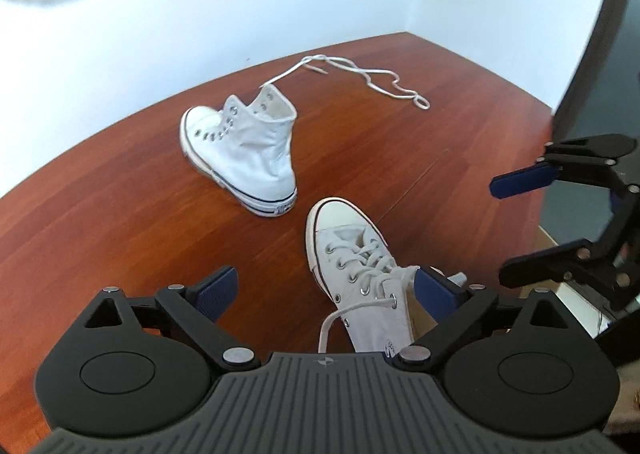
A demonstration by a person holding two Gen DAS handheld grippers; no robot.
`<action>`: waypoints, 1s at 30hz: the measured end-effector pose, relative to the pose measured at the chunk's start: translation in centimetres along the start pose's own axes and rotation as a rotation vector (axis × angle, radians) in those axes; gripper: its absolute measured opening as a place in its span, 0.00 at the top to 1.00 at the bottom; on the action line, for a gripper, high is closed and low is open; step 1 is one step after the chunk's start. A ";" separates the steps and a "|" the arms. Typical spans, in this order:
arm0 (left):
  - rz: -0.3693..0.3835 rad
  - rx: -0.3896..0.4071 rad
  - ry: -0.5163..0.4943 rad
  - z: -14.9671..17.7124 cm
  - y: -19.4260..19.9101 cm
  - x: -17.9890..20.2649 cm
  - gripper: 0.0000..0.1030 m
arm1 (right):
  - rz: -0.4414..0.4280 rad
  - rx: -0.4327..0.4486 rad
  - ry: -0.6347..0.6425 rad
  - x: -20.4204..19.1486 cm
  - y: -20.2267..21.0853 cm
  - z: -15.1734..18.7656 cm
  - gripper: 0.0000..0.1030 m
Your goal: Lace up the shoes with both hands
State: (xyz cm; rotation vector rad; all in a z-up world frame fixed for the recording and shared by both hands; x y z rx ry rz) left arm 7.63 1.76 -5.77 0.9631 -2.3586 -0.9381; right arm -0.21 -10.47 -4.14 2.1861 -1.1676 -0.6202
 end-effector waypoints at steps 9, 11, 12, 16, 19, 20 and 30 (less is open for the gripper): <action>-0.083 0.029 0.023 -0.5 0.4 0.8 0.00 | 0.021 -0.003 0.023 0.6 0.1 -0.5 0.09; -0.100 0.033 0.034 -0.7 0.4 0.9 0.00 | 0.031 -0.002 0.031 0.7 0.2 -0.6 0.09; -0.110 0.038 0.043 -0.8 0.5 0.9 0.00 | 0.039 -0.001 0.034 0.8 0.2 -0.7 0.09; -0.161 0.049 0.074 -1.2 0.5 0.9 0.00 | 0.071 0.012 0.022 1.4 0.3 -1.1 0.01; -0.215 0.043 0.097 -1.3 0.4 0.8 0.00 | 0.096 0.021 0.014 1.9 0.5 -1.6 0.01; -0.231 0.044 0.110 -1.3 0.4 0.8 0.00 | 0.102 0.021 0.014 2.1 0.5 -1.8 0.01; -0.359 0.054 0.276 -1.3 0.6 -0.2 0.00 | 0.143 0.008 0.017 3.4 0.0 -2.2 0.01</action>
Point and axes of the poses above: each gripper's, at about its wrist camera, not at the fingertips, and y roughly against the way its jaws point, x to its right, z to its underside, the point moved 6 cm from there along -y, roughly the way its jaws point, and after that the axes turned 1 degree about x, right-handed, at the moved point
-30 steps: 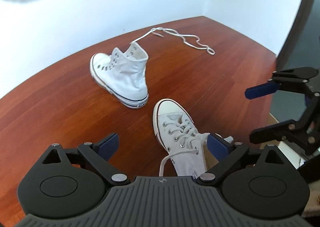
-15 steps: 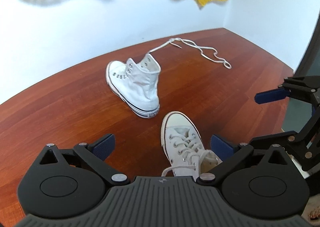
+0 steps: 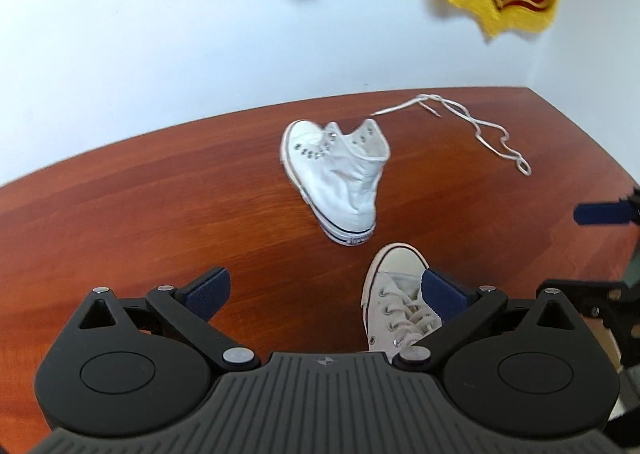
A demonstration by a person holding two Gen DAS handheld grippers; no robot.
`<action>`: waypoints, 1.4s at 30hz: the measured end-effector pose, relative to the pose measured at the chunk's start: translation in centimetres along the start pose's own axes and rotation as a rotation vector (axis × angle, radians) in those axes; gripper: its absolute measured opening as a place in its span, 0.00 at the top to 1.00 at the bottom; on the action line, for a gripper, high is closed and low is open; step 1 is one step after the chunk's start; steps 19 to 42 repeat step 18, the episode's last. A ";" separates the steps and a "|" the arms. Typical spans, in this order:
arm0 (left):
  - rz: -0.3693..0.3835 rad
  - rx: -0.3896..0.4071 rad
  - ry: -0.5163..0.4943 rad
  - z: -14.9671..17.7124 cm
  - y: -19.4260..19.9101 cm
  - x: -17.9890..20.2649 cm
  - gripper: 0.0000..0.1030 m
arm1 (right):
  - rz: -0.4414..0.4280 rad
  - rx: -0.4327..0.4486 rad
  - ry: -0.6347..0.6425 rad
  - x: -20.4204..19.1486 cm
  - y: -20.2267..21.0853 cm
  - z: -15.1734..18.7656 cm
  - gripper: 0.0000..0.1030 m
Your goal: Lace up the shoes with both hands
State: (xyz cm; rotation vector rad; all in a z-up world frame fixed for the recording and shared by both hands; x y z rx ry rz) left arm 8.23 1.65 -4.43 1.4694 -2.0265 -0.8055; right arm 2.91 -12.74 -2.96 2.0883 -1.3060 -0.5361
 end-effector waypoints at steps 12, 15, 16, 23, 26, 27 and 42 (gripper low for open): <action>-0.068 0.004 0.034 0.6 0.7 0.4 0.00 | 0.014 0.001 0.018 0.6 -0.3 0.4 0.01; -0.070 0.008 0.031 0.7 0.9 0.5 0.00 | 0.010 0.002 0.019 0.7 -0.3 0.4 0.01; -0.072 0.011 0.027 0.6 0.8 0.6 0.00 | 0.010 0.001 0.019 0.8 -0.3 0.4 0.01; -0.090 0.028 0.016 0.6 0.9 0.7 0.01 | 0.008 -0.001 0.018 0.9 -0.3 0.5 0.01; -0.090 0.028 0.016 0.6 0.9 0.7 0.01 | 0.008 -0.001 0.018 0.9 -0.3 0.5 0.01; -0.090 0.028 0.016 0.6 0.9 0.7 0.01 | 0.008 -0.001 0.018 0.9 -0.3 0.5 0.01; -0.090 0.028 0.016 0.6 0.9 0.7 0.01 | 0.008 -0.001 0.018 0.9 -0.3 0.5 0.01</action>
Point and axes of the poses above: each gripper's, at about its wrist camera, not at the fingertips, and y roughly against the way its jaws point, x to its right, z to its underside, the point moved 6 cm from there along -y, roughly the way its jaws point, and after that the axes turned 1 degree about x, right-handed, at the moved point
